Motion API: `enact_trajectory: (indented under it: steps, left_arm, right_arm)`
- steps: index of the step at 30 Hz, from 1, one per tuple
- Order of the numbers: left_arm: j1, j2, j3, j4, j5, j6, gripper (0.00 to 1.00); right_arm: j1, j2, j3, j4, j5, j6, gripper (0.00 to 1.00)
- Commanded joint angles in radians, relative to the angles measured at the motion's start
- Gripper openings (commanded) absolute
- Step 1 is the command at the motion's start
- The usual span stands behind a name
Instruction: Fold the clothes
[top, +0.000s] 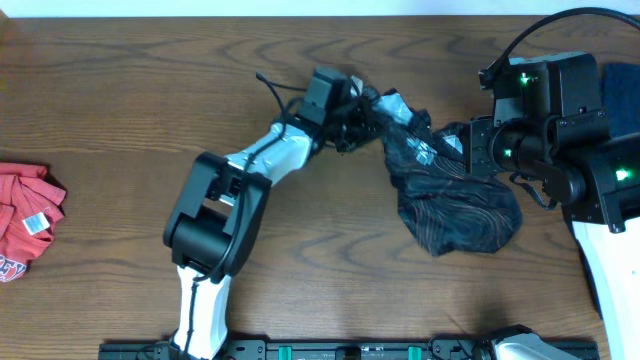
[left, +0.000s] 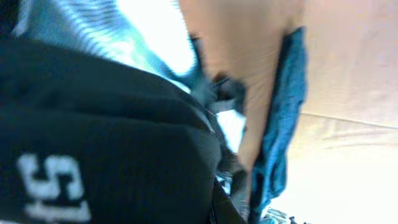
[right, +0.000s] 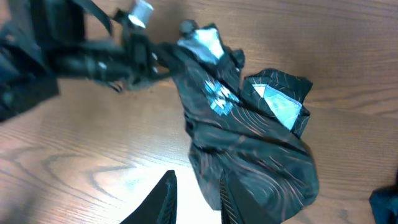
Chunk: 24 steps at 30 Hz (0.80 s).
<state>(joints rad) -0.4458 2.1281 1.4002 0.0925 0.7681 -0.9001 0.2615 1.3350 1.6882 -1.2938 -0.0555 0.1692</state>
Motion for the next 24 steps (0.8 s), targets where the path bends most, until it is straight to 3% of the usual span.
enact_trajectory:
  steps: [1,10,19,24]
  left_arm:
    - [0.053,-0.116,0.064,-0.022,0.070,0.070,0.06]
    - [0.133,-0.410,0.077,-0.208,-0.053,0.257,0.06]
    - [0.186,-0.541,0.077,-0.459,-0.231,0.430,0.06]
    - [0.230,-0.542,0.106,-0.474,-0.246,0.447,0.06]
  right_arm:
    - [0.006,-0.002,0.014,0.003,0.020,-0.010,0.19]
    - [0.006,0.046,0.013,-0.009,0.026,-0.010,0.01]
    - [0.008,0.179,0.013,-0.031,0.022,-0.010,0.01]
    - [0.014,0.253,0.013,-0.030,0.022,-0.034,0.01]
